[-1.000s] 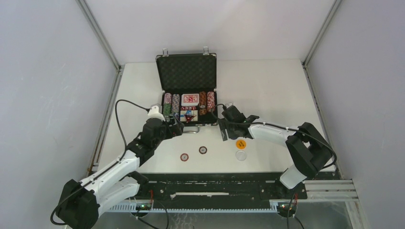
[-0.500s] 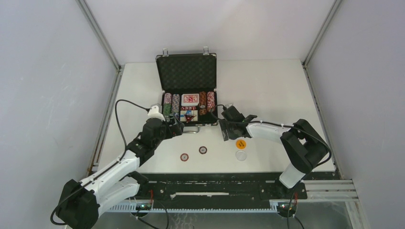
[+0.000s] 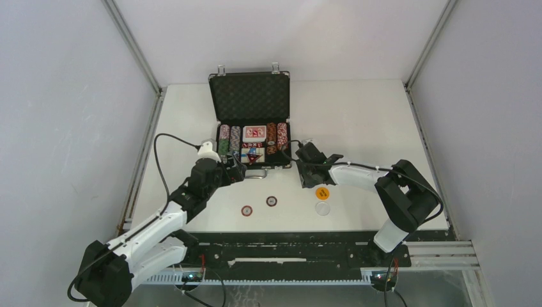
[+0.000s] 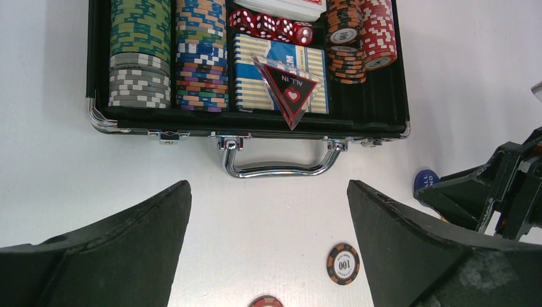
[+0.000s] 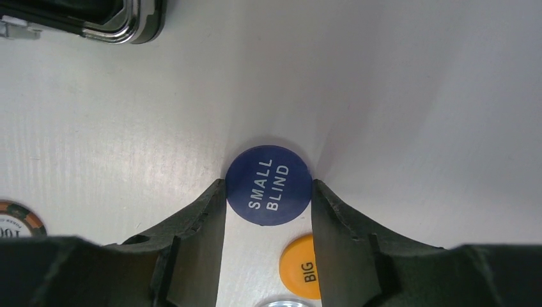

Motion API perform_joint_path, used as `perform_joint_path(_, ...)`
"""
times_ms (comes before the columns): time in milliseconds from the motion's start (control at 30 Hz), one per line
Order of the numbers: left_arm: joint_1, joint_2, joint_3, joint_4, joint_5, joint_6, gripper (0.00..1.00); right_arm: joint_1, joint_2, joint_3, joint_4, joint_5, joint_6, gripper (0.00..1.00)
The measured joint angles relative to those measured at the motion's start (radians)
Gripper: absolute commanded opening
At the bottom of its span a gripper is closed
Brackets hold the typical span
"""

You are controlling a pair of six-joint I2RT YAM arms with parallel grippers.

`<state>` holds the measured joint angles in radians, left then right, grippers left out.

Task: Pack up texas hold em set

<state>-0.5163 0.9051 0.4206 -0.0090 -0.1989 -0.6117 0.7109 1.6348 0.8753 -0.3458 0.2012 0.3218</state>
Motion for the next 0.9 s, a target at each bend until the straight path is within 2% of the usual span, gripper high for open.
perform_joint_path(567,0.000,-0.003,0.000,0.000,-0.002,0.000,0.96,0.027,-0.008,0.177,-0.093,-0.037,-0.011,0.47)
perform_joint_path(700,0.000,-0.007,0.000,0.000,-0.008,0.000,0.96,0.042,0.045,0.292,-0.115,-0.048,-0.031,0.48)
perform_joint_path(900,0.001,-0.039,-0.001,-0.001,-0.027,-0.002,0.95,0.062,0.220,0.578,-0.155,-0.071,-0.064,0.50)
